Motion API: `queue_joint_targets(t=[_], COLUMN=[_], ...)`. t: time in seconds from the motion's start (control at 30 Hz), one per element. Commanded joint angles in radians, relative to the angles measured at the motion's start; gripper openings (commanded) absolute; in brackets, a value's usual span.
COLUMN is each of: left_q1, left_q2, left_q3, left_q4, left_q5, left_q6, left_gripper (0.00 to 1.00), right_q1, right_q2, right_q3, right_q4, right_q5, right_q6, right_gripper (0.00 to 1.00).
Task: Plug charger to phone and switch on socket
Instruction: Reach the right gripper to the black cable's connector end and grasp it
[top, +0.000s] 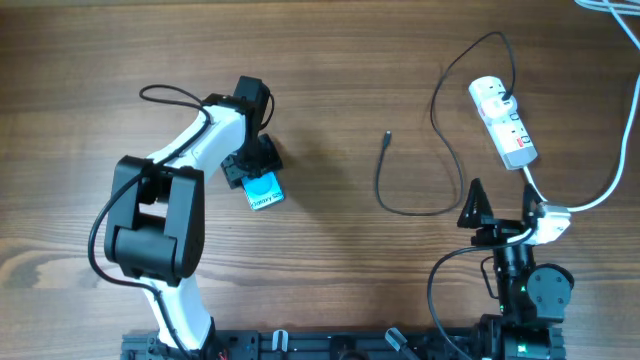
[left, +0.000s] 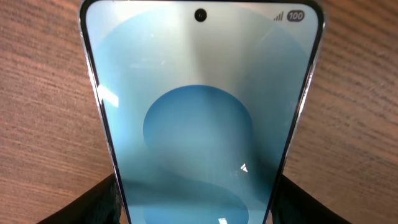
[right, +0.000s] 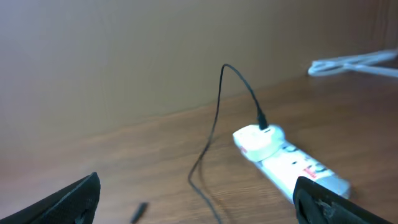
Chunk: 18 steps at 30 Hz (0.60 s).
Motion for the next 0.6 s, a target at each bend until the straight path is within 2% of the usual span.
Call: queue_joint_targets(t=[0.0,0.07,0.3,0.43,0.57], left_q1=[-0.006,-0.006,-0.006,-0.006,-0.006], left_q2=[-0.022,-0.022,-0.022,-0.022,-0.022], left_q3=[-0.022,-0.022,-0.022,-0.022,-0.022], left_q4=[-0.006,-0.005,-0.001,-0.001,0.003], left_q5=[-0.002,-0.003,-0.003,-0.003,-0.003], left_q6=[0.001,0.001,0.001,0.001,0.001], left_gripper=[0.65,0.66,0.66,0.67,0.68], right_q1=[-0.006,-0.006,-0.006,-0.006,-0.006], right_q2=[-0.005,-0.005,0.088,0.225,0.364], right_q3=[-0.001,-0.001,-0.001,0.019,0.14], right_q4=[0.005,0.005,0.023,0.061,0.058], right_q5=[-0.006,-0.01,-0.211,-0.39,-0.441], right_q6=[0.256,0.329,0.325,0.188,0.163], right_gripper=[1.0,1.0,1.0,1.0,1.0])
